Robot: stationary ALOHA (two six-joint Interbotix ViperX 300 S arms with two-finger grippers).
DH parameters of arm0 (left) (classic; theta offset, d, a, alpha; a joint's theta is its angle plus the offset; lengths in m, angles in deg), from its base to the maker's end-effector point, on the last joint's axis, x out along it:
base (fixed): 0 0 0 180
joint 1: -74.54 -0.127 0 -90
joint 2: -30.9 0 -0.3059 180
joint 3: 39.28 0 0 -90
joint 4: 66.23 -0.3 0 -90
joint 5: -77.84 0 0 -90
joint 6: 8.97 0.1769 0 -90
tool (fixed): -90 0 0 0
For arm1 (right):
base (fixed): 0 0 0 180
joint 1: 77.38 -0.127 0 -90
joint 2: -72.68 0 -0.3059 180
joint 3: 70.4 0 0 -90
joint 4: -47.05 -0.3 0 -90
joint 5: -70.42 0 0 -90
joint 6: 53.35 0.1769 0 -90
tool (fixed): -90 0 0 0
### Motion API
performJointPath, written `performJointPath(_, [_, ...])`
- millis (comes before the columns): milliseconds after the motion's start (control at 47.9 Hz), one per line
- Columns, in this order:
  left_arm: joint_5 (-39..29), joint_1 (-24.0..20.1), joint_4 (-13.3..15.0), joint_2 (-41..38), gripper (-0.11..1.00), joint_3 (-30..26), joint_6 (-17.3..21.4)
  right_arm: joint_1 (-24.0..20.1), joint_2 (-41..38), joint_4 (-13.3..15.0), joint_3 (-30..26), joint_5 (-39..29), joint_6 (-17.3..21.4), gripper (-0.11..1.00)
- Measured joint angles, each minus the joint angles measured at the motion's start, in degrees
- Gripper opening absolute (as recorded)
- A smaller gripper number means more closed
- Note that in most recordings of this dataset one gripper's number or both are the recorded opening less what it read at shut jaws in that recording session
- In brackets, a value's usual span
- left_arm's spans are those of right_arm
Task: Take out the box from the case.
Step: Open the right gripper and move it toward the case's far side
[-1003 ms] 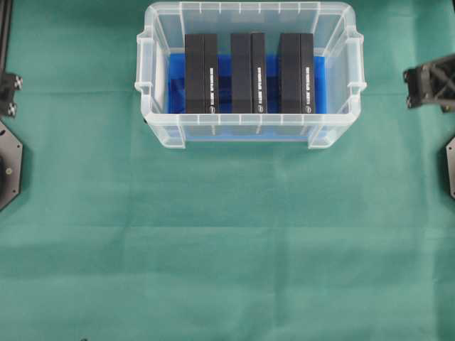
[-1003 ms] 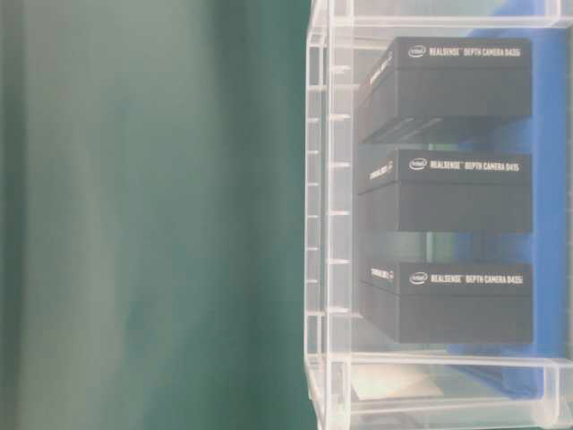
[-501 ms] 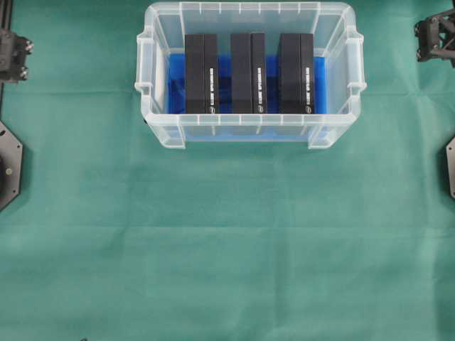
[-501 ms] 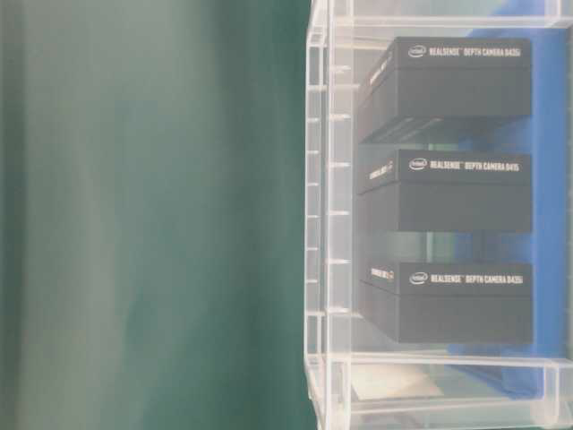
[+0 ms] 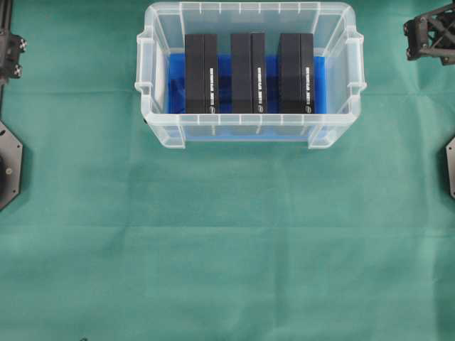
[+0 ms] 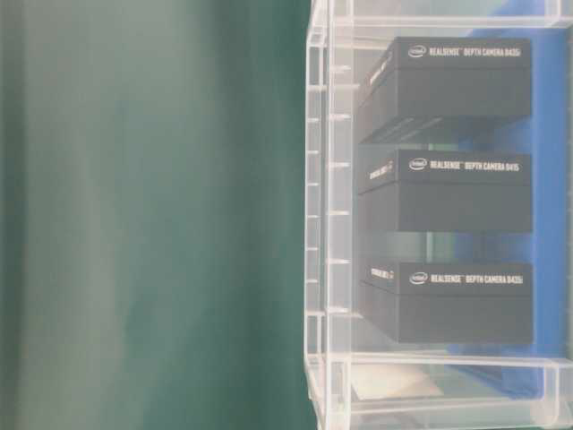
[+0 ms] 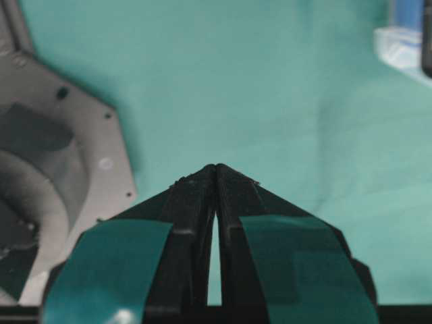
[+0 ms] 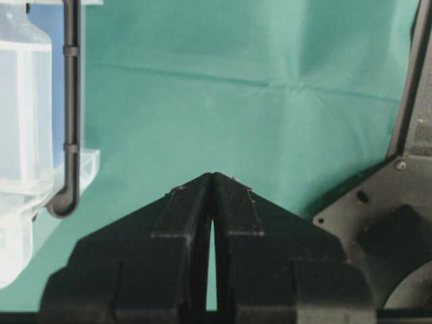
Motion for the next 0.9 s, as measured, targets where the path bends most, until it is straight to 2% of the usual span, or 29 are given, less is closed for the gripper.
performJointPath(125, [-0.2, -0.4, 0.0, 0.1, 0.04, 0.0, 0.0, 0.0, 0.0, 0.1, 0.0, 0.1, -0.1, 0.01])
performJointPath(230, [-0.2, -0.4, 0.0, 0.0, 0.16, -0.1, 0.0, 0.0, 0.0, 0.1, 0.0, 0.4, -0.1, 0.1])
performJointPath(313, [-0.2, -0.4, 0.0, 0.1, 0.35, -0.1, 0.0, 0.0, 0.0, 0.0, 0.0, 0.5, -0.1, 0.28])
performJointPath(459, [-0.2, -0.5, 0.3, 0.0, 0.8, -0.1, -0.7, 0.0, 0.0, 0.1, 0.0, 0.6, 0.2, 0.73])
performJointPath(543, [-0.1, -0.5, 0.3, 0.0, 0.96, -0.1, -1.2, 0.0, 0.0, 0.2, 0.2, 0.6, 0.4, 0.9])
performJointPath(606, [0.0, -0.5, 0.3, 0.1, 0.98, 0.0, -1.2, 0.1, -0.1, 0.2, 0.5, 0.6, 0.4, 0.95])
performJointPath(898, [0.4, -0.8, 0.4, 0.0, 0.97, 0.1, -2.1, 0.1, -0.4, 0.2, 0.7, 0.6, 0.4, 0.95])
